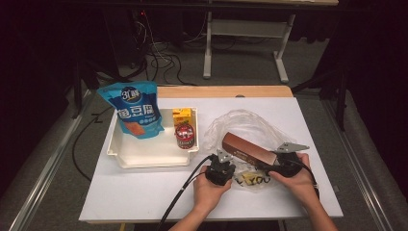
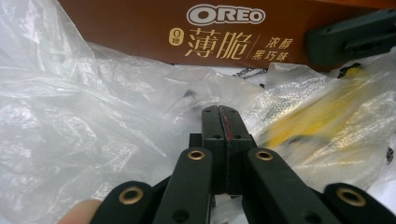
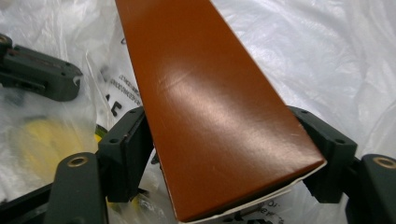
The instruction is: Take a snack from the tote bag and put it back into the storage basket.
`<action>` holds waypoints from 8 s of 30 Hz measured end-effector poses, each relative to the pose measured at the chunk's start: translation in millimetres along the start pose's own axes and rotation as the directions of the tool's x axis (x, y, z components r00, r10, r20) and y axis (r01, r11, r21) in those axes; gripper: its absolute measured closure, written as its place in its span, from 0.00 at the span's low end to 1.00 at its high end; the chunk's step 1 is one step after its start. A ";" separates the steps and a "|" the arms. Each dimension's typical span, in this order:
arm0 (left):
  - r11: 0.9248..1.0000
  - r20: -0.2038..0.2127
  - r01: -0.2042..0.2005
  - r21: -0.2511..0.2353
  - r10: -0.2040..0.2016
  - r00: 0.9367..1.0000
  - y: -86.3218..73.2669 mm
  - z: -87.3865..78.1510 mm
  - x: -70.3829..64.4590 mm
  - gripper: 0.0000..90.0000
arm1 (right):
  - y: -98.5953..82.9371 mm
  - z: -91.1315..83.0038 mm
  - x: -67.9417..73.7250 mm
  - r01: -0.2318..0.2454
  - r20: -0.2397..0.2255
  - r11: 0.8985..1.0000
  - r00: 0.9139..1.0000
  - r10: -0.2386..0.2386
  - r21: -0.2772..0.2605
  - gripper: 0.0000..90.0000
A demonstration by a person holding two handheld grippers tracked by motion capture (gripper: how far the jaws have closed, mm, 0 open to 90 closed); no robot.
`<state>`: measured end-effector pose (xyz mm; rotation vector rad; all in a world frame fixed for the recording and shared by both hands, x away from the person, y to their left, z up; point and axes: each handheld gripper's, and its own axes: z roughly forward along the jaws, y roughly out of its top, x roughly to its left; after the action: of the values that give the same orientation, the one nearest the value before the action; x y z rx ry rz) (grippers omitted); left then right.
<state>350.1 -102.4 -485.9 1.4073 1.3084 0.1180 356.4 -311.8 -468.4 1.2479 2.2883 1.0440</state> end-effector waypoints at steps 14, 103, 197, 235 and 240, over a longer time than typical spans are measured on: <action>1.000 0.002 0.000 -0.003 0.000 1.000 -0.5 0.6 -0.6 1.00 | -5.6 -9.7 14.2 0.066 0.009 0.997 0.998 -0.065 -0.042 0.50; 0.988 0.358 -0.054 -0.145 0.103 0.928 72.0 -148.5 63.9 0.03 | 22.1 -76.0 75.0 0.215 -0.245 0.955 0.933 -0.263 -0.204 0.50; 0.994 0.592 -0.100 -0.052 0.111 0.798 78.2 -170.5 79.9 0.54 | 4.8 -78.7 47.8 0.034 -0.221 0.962 0.970 -0.097 -0.272 0.21; 0.975 0.417 -0.098 -0.198 0.174 0.892 107.9 -224.2 132.9 0.54 | -3.5 -74.7 44.0 0.036 -0.120 0.973 0.991 -0.065 -0.228 0.23; 0.972 0.379 -0.097 -0.213 0.174 0.909 110.0 -231.6 144.6 0.54 | -3.8 -73.4 43.7 0.036 -0.121 0.974 0.991 -0.065 -0.225 0.23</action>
<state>309.7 178.7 -408.5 1.2769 0.8400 0.0456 286.4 -309.6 -419.3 1.0562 2.2063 1.3546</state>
